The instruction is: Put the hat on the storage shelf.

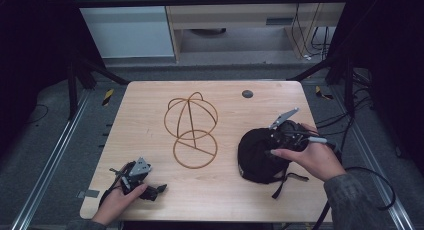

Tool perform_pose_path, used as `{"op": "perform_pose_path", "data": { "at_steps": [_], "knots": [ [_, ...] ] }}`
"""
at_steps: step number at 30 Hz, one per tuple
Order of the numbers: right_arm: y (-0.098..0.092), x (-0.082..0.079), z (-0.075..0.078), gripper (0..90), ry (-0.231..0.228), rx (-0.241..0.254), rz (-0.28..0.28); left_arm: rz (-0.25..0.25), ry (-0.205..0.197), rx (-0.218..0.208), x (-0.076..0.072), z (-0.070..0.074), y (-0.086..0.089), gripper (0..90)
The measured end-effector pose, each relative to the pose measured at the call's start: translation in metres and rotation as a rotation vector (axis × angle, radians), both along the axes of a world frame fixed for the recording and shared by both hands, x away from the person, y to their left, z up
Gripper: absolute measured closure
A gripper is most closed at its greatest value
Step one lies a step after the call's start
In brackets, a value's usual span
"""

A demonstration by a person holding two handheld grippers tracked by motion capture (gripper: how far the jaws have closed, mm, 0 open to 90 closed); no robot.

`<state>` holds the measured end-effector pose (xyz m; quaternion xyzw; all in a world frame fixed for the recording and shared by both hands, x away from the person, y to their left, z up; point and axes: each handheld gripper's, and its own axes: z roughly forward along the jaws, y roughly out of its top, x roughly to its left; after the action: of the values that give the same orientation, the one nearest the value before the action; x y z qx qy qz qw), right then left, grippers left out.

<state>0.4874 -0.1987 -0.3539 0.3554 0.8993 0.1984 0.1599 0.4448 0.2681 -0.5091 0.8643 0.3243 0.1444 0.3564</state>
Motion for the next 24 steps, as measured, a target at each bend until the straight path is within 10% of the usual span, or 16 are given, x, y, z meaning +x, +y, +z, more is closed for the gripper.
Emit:
{"op": "perform_pose_path", "data": {
  "at_steps": [24],
  "knots": [
    [0.014,0.049,-0.013,34.0,0.148,-0.009,0.039,-0.002,-0.001,0.002,0.000,0.000,0.000,0.0]
  ]
}}
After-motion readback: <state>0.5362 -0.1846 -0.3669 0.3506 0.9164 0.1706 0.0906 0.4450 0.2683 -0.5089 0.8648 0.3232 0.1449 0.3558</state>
